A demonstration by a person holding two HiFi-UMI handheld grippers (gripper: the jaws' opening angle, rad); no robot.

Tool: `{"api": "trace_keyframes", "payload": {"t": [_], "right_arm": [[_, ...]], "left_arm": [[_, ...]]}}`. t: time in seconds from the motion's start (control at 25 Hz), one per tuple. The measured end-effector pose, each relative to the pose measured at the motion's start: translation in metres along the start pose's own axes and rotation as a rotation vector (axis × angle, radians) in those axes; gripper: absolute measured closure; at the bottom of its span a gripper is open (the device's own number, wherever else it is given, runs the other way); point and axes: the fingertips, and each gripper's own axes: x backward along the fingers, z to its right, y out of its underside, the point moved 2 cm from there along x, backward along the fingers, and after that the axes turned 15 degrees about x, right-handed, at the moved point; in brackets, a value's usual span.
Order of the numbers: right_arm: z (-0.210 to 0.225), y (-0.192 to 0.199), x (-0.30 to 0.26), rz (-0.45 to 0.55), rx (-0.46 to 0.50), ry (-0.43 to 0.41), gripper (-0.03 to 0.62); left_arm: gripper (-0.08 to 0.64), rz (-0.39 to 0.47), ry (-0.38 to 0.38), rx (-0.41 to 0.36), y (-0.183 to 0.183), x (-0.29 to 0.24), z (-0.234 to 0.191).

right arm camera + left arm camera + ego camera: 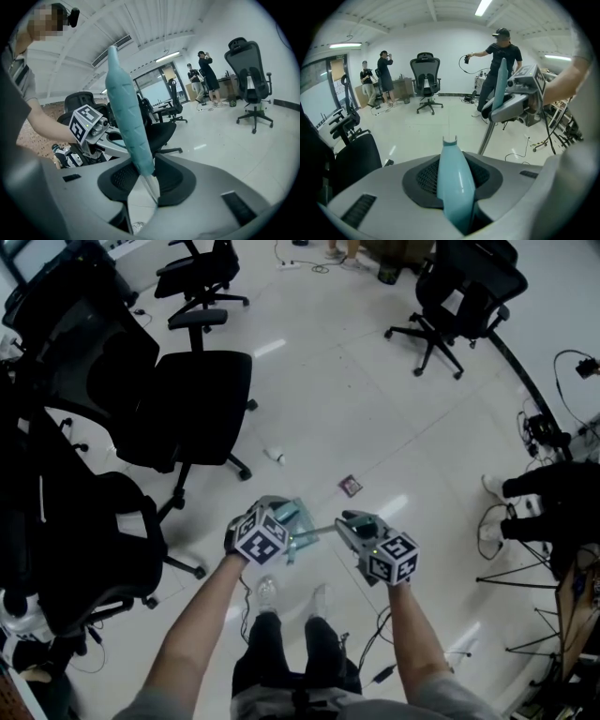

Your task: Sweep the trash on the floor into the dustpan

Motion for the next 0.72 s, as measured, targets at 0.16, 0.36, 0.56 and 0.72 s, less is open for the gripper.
{"api": "trace_keyframes", "payload": {"t": [0.16,0.36,0.56,0.72], "right_arm": [[-0.001,-0.031,0.009,-0.006,0.088,0.084,0.502],[0.025,-0.062,0.040,0.019,0.129,0.207,0.508],[0.075,-0.070,0.076,0.019,0.147,0.273,0.509],[0.132,-0.063,0.101,0.026,0.201,0.265,0.509]], "left_arm": [[0.453,0.016,0.002,-0.010,0.007,0.009,-0.006],[0.453,0.037,0.026,-0.042,-0.004,0.020,-0.001],[0.453,0.062,0.034,-0.050,-0.037,0.003,0.010],[0.453,0.055,0.015,-0.025,-0.072,-0.029,0.023]]}}
